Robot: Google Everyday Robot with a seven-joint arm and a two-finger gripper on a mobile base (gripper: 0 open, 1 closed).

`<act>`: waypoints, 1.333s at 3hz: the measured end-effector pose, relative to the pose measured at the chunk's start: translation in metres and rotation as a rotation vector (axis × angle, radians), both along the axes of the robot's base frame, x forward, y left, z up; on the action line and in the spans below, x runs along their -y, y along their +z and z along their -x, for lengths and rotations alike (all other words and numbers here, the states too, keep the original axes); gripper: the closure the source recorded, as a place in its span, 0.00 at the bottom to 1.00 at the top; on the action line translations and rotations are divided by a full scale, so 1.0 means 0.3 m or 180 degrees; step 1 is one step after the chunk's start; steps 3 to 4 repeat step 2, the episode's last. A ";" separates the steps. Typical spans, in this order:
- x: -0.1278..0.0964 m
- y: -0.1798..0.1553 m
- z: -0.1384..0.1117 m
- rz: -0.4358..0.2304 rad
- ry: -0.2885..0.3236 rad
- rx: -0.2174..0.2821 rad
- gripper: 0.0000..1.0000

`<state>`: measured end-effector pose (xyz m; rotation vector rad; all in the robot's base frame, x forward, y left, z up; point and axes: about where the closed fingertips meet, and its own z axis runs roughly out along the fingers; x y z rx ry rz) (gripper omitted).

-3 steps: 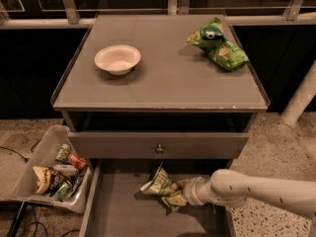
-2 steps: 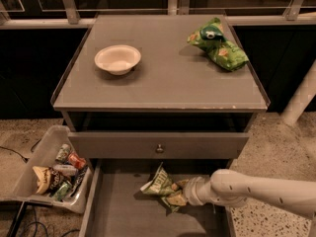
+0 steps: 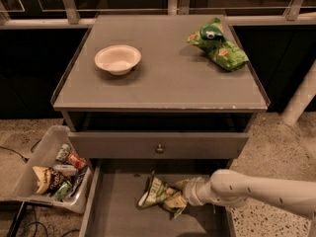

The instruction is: Place green jalapeno chip bag into middle drawer

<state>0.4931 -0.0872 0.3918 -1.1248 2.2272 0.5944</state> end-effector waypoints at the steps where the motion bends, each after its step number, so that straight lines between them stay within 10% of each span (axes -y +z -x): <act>1: -0.001 0.000 0.000 0.0000 0.0001 -0.0001 0.00; 4: -0.001 0.000 0.000 0.0000 0.0001 -0.0001 0.00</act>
Offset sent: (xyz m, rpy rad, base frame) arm 0.0000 0.0000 0.0000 0.0000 0.0000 0.0000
